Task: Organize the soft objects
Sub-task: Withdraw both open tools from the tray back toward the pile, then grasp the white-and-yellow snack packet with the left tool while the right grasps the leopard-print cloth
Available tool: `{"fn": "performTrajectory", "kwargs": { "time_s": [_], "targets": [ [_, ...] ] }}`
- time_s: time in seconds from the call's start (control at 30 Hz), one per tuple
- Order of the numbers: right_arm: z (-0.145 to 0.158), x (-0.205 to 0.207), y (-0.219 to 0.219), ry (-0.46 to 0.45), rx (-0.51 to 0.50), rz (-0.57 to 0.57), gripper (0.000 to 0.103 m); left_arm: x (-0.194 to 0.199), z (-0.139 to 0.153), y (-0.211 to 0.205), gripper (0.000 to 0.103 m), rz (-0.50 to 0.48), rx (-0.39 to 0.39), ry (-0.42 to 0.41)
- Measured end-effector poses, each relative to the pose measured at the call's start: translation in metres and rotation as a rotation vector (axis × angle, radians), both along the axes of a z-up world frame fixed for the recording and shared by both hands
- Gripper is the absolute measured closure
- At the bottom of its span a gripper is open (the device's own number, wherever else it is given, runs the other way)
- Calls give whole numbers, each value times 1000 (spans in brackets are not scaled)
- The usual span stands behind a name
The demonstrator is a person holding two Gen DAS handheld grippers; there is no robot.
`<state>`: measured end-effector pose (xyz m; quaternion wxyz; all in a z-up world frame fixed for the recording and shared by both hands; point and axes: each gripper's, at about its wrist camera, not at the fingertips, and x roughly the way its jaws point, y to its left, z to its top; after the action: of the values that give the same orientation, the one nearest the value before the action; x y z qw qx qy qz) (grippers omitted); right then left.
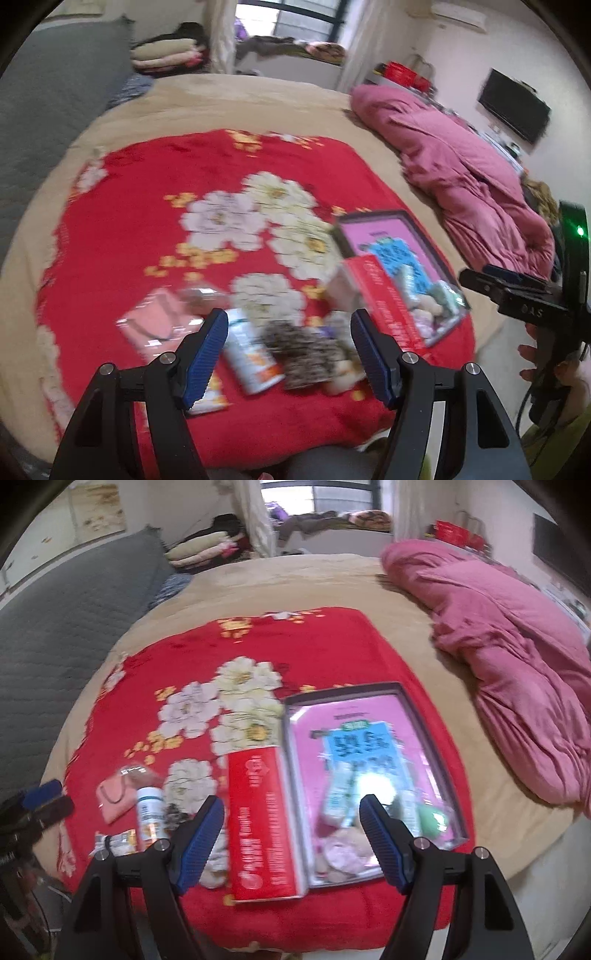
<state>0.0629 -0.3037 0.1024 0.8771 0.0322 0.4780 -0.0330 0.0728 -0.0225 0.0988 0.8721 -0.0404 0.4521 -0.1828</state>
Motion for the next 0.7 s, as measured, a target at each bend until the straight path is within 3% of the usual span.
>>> {"fn": "performTrajectory", "kwargs": {
  "time_s": [0.3, 0.7],
  "targets": [
    [-5, 23, 75, 10, -11, 154, 28, 3, -20, 103, 32, 198, -9, 46],
    [-29, 34, 130, 62, -35, 280, 27, -9, -77, 122, 32, 213, -16, 151]
  ]
}}
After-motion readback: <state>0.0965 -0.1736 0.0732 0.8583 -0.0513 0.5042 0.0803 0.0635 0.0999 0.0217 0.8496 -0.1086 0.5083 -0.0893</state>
